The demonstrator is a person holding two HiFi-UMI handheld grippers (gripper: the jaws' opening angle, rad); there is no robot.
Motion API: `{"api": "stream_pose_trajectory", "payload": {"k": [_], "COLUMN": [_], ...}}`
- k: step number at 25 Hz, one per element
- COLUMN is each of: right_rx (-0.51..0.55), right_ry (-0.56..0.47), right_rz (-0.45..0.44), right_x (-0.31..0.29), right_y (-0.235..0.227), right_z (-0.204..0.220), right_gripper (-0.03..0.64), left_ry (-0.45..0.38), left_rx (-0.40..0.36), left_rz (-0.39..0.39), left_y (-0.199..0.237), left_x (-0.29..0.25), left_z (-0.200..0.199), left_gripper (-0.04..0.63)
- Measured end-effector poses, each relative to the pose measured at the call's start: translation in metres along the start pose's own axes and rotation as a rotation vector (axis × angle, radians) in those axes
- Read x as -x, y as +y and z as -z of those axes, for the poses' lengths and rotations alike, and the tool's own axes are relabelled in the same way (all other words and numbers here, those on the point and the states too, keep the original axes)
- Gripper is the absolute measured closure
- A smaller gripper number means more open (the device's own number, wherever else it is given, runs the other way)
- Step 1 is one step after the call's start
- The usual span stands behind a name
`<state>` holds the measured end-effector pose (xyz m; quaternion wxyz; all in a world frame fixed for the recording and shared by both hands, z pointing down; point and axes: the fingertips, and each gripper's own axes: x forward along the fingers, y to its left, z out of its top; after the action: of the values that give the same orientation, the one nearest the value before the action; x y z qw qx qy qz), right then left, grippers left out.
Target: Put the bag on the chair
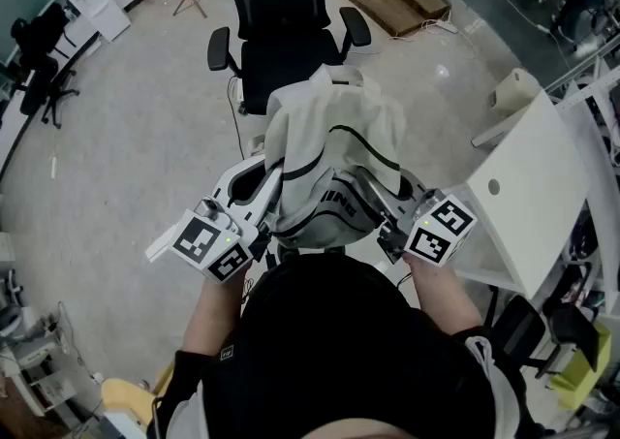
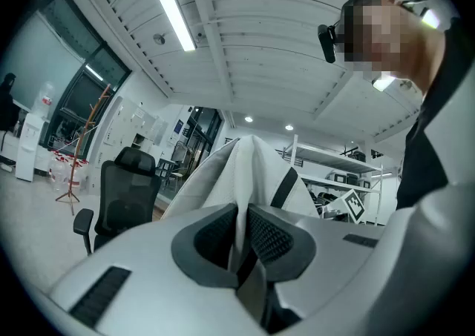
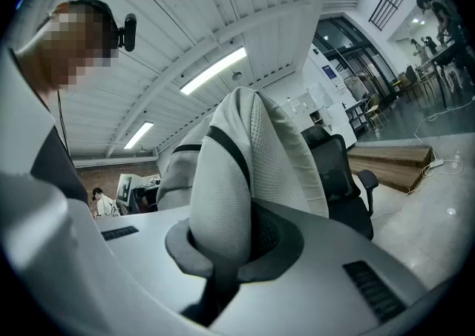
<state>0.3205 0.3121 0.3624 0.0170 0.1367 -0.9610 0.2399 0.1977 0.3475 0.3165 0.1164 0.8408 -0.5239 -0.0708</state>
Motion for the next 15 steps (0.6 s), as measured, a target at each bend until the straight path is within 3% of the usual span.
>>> {"api": "stream_pose_trajectory", "payload": {"k": [15], "right_rx": [-0.007], "right_ry": [0.01], "right_rz": [-0.004], "right_x": [-0.0016], "right_y": [-0.0006], "right_z": [0.0014], "right_gripper": [0.581], "left_ry": [0.017], "left_rx": [0.001], "left_rz": [-0.014], "left_y": [-0.0011], "left_x": [0.0049], "left_z": [0.0014], "left_gripper": [0.546]}}
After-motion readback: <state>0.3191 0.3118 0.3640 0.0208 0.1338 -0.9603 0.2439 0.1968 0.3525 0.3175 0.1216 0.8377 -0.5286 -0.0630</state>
